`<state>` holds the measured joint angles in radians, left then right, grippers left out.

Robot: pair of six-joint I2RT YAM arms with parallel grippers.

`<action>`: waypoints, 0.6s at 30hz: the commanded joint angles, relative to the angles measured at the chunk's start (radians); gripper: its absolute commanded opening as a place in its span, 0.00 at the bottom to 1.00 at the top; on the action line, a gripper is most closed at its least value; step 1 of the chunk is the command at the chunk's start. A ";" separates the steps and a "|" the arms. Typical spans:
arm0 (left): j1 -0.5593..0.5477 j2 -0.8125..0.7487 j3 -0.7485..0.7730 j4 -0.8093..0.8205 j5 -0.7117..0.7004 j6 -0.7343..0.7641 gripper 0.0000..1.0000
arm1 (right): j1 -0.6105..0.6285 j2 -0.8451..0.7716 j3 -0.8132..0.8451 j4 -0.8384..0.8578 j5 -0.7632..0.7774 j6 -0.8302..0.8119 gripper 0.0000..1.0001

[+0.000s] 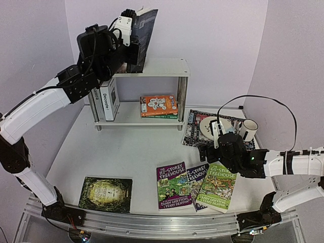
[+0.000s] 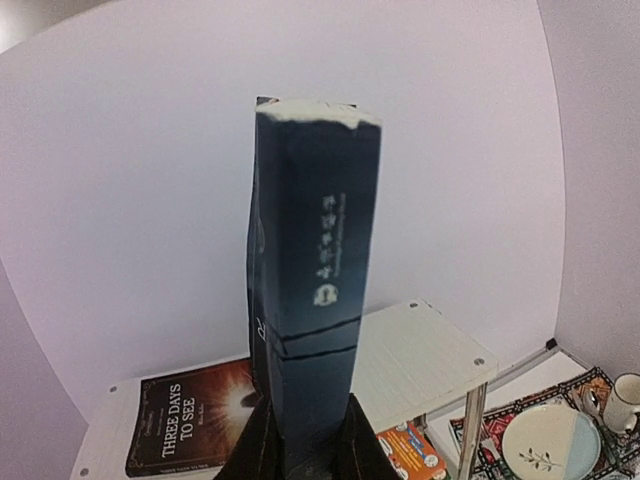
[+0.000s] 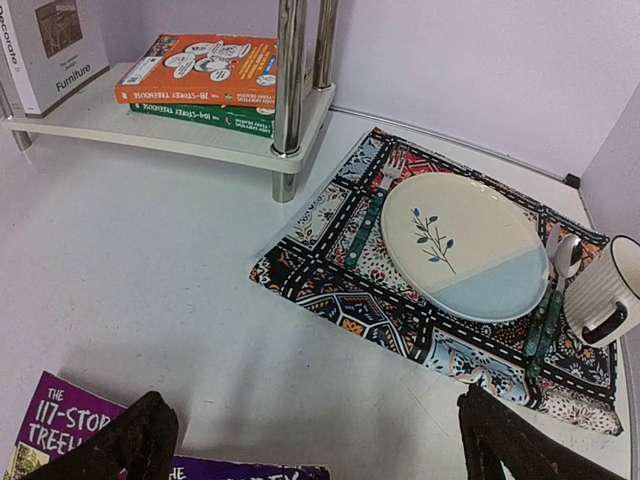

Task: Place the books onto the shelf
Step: Place the book in the book pile on the shelf.

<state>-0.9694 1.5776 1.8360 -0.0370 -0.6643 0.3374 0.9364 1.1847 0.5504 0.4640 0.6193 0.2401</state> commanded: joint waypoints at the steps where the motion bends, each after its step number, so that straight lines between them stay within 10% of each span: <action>1: 0.029 -0.016 0.108 0.273 0.012 0.121 0.00 | -0.004 -0.010 0.059 -0.009 0.031 0.001 0.98; 18: 0.283 0.112 0.136 0.345 0.251 0.326 0.00 | -0.004 -0.036 0.068 -0.031 0.021 -0.007 0.98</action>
<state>-0.7340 1.6721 1.9004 0.1673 -0.5329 0.6034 0.9363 1.1804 0.5758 0.4408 0.6182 0.2381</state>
